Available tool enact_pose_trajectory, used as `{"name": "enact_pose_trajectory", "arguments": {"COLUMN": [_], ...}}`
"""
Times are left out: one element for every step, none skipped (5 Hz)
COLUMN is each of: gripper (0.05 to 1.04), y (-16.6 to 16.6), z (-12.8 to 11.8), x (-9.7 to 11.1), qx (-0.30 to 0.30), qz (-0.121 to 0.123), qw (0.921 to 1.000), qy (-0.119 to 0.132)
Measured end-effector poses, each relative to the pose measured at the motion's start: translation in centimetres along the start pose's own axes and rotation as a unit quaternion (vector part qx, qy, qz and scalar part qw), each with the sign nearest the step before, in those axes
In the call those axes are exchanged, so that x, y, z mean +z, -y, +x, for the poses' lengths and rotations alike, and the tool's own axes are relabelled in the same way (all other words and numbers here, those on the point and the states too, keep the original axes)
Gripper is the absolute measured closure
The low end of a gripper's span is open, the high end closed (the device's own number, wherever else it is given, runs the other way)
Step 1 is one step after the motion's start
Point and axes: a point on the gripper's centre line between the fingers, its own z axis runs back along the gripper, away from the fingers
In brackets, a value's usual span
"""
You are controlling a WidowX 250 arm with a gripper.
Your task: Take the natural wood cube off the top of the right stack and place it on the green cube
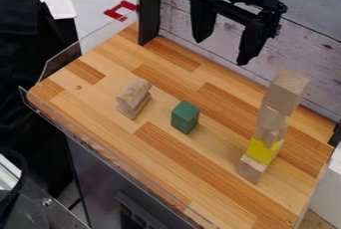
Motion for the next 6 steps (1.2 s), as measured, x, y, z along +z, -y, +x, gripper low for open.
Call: {"name": "enact_pose_trajectory", "arguments": {"gripper": [0.084, 0.084, 0.084, 0.084, 0.084, 0.084], "y": [0.0, 0.2, 0.3, 0.1, 1.8, 3.9], "z": [-0.3, 0.1, 0.3, 0.0, -0.2, -0.4], "x": [-0.9, -0.2, 1.3, 2.8, 3.9, 4.4], "qx": [0.001, -0.004, -0.002, 0.005, -0.024, -0.058], "qz": [0.0, -0.005, -0.009, 0.003, 0.0, -0.006], "qw": [0.9998, 0.9999, 0.9999, 0.9997, 0.9994, 0.998], "qy": [-0.018, -0.015, 0.008, 0.025, 0.025, 0.026]}}
